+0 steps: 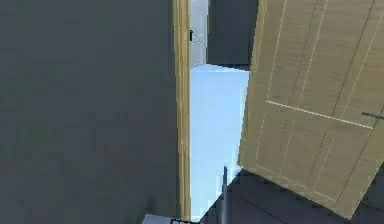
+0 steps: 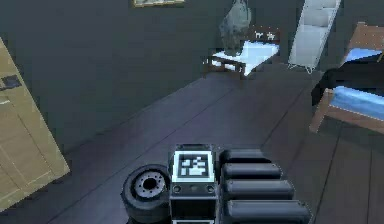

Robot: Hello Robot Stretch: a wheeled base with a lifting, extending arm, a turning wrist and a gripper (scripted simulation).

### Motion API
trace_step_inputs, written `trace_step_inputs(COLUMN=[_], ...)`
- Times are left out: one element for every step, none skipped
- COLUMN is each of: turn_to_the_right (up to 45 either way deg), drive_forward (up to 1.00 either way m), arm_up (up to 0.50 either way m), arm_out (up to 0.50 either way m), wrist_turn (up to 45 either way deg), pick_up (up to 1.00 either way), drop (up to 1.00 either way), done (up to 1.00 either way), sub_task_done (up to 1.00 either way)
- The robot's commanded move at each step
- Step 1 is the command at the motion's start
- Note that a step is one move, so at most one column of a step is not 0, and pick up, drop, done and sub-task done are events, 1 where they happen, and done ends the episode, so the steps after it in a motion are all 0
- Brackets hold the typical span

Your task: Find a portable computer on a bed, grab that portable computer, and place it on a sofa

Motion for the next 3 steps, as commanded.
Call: trace_step_inputs(turn_to_the_right=[27.0,0.0,-27.0], drive_forward=[0.0,0.9,0.0], arm_up=[0.0,0.0,0.0], arm_out=[0.0,0.0,0.0], wrist_turn=[0.0,0.0,0.0], pick_up=[0.0,0.0,0.0], drop=[0.0,0.0,0.0], done=[0.0,0.0,0.0], sub_task_done=[0.0,0.0,0.0])
